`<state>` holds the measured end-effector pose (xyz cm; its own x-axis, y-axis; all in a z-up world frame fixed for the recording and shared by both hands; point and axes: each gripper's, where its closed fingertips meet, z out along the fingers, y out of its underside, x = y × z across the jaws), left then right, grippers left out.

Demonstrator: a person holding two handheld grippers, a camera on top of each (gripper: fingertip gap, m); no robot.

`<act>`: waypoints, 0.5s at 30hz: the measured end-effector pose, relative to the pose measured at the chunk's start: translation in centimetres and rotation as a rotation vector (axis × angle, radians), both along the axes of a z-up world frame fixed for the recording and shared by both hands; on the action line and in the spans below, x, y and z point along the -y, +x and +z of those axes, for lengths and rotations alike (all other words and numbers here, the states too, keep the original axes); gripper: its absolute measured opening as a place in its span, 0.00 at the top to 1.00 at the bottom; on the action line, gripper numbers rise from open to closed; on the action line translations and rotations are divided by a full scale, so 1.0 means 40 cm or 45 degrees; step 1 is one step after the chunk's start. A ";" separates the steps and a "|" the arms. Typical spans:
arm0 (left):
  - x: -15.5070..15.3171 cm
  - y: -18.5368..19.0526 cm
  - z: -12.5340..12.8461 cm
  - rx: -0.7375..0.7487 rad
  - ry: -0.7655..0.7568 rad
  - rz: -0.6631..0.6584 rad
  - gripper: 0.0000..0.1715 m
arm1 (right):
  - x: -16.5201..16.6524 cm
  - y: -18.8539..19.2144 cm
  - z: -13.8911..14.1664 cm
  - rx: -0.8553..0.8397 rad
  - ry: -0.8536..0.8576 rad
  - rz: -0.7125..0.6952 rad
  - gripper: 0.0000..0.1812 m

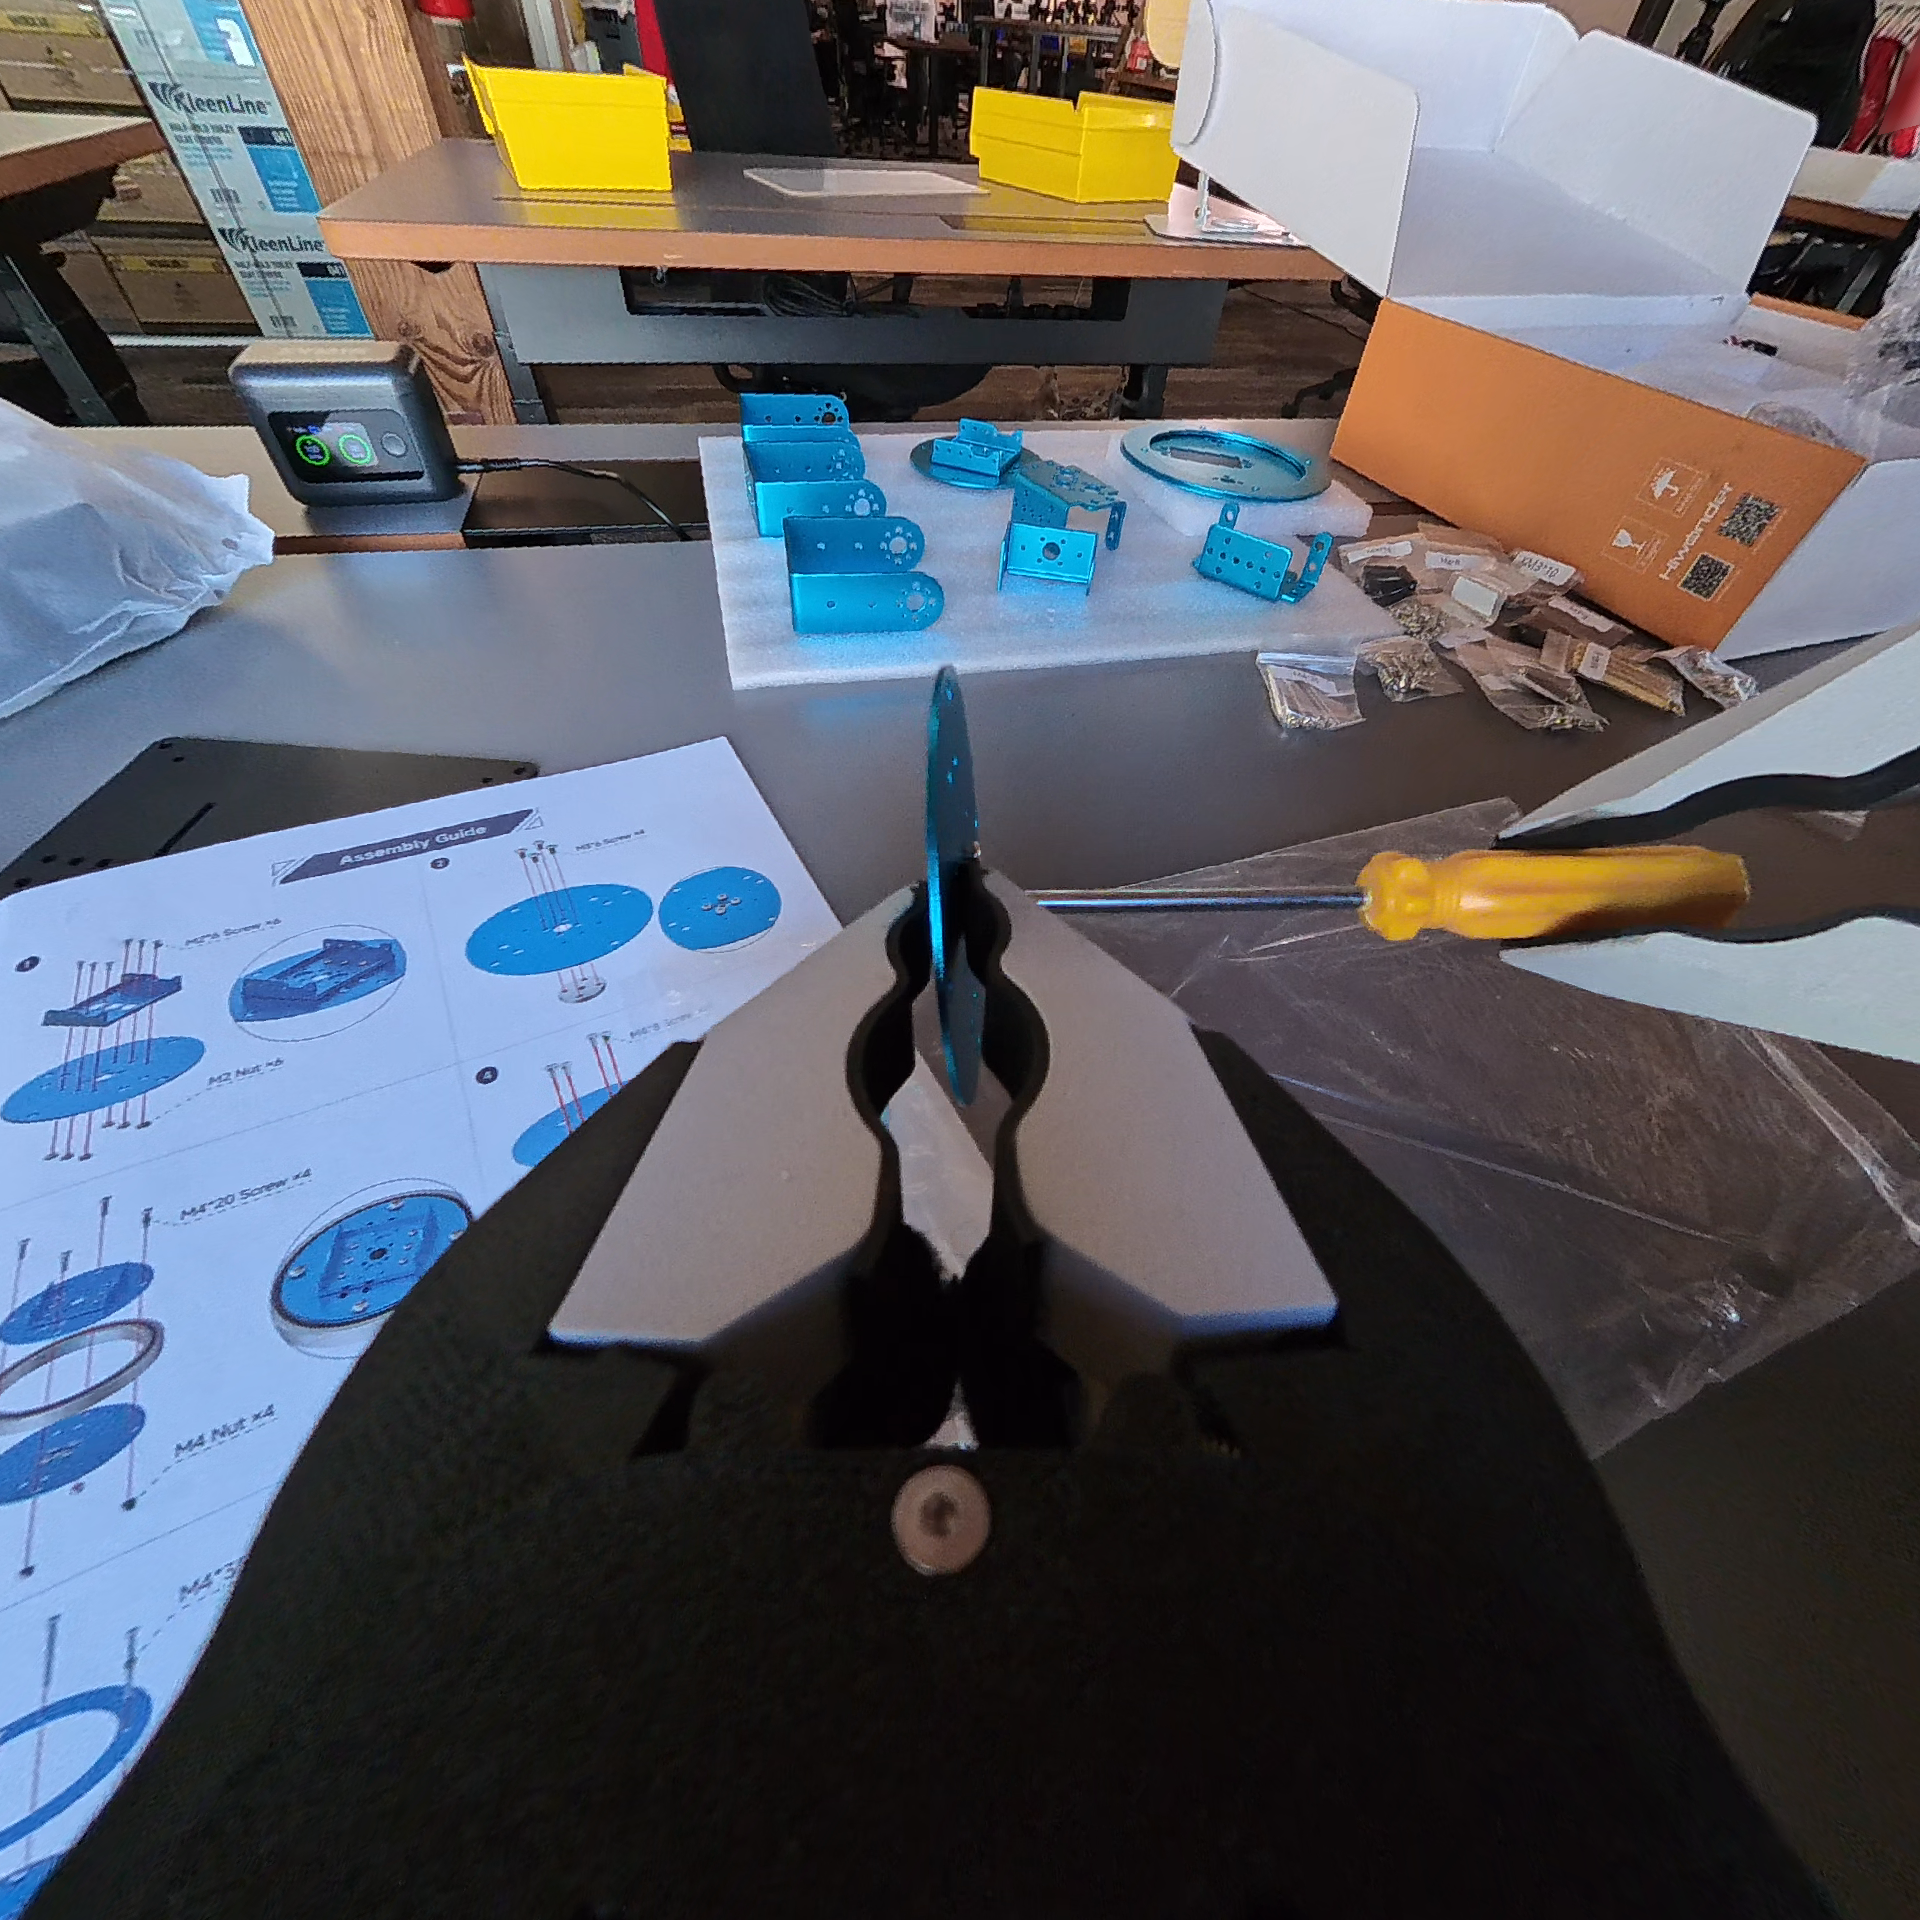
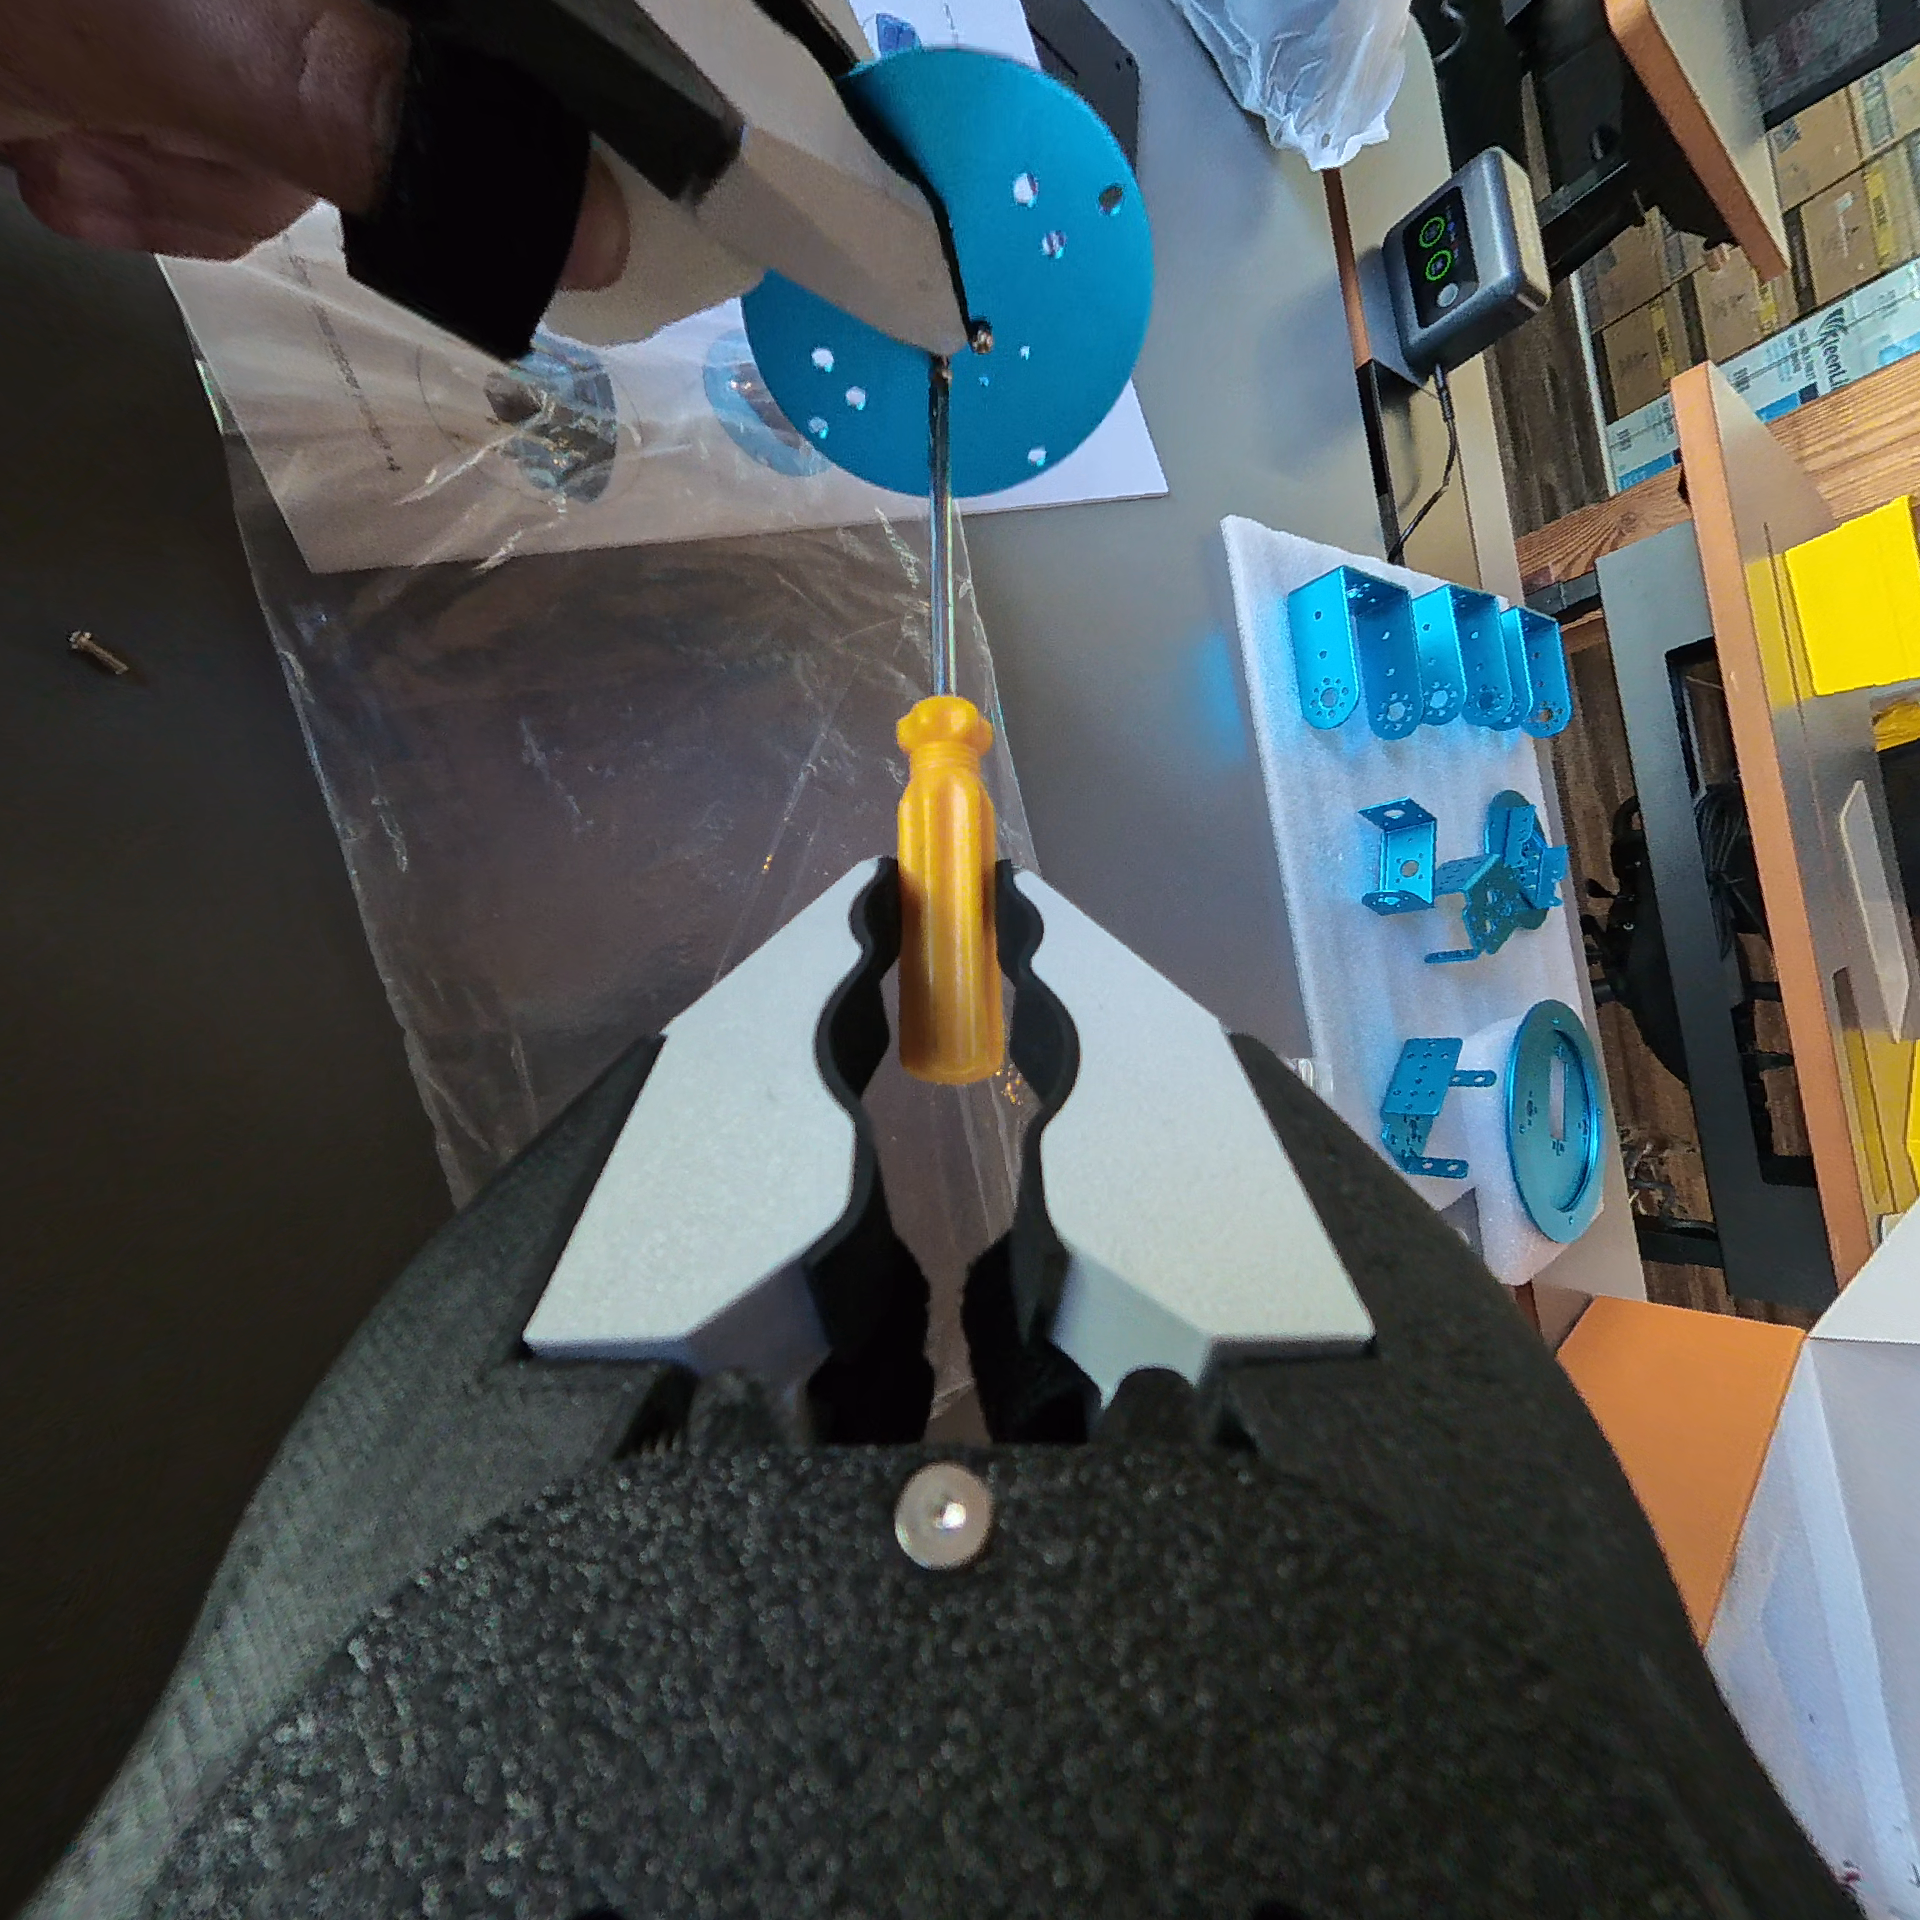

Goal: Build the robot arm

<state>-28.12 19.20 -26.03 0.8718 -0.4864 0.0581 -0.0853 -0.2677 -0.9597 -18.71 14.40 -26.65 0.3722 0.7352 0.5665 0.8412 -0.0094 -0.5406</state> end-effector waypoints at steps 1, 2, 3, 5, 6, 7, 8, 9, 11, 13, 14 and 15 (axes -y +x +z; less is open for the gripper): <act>0.000 0.001 -0.001 -0.003 -0.002 -0.001 0.97 | 0.000 0.001 -0.001 0.001 -0.005 -0.003 0.90; 0.000 0.001 -0.001 -0.004 0.001 -0.001 0.97 | -0.001 0.001 -0.002 0.006 -0.006 -0.005 0.90; 0.000 0.001 0.000 -0.003 0.001 -0.002 0.97 | -0.001 0.001 -0.001 0.007 -0.001 -0.004 0.90; 0.000 0.001 0.002 -0.001 0.005 0.002 0.97 | 0.000 0.001 -0.003 0.011 -0.005 -0.006 0.90; 0.000 0.000 0.005 -0.006 0.015 0.005 0.97 | 0.003 -0.002 -0.006 -0.004 -0.033 -0.009 0.90; 0.001 -0.001 0.008 -0.017 0.029 0.005 0.97 | 0.007 -0.005 -0.011 -0.045 -0.093 -0.017 0.91; 0.001 -0.002 0.014 -0.029 0.051 0.007 0.97 | 0.016 -0.012 -0.016 -0.136 -0.199 -0.025 0.91; 0.004 -0.003 0.025 -0.031 0.085 0.007 0.97 | 0.025 -0.020 -0.018 -0.278 -0.346 -0.036 0.91; 0.011 -0.004 0.053 -0.013 0.164 -0.009 0.97 | 0.049 -0.037 -0.016 -0.631 -0.746 -0.042 0.91; 0.023 0.001 0.085 -0.015 0.261 -0.034 0.97 | 0.081 -0.053 0.013 -1.058 -1.262 -0.005 0.91; 0.034 0.003 0.110 -0.011 0.336 -0.051 0.97 | 0.094 -0.055 0.036 -1.259 -1.508 0.035 0.91; 0.047 0.006 0.139 -0.005 0.423 -0.068 0.97 | 0.105 -0.054 0.065 -1.456 -1.735 0.093 0.91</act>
<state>-27.90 17.31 -20.48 0.8444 -0.5233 -0.1150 -0.0951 0.0649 -0.9934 -20.86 10.21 -24.05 0.0544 0.4493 -0.8917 0.1074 -0.8905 -0.4421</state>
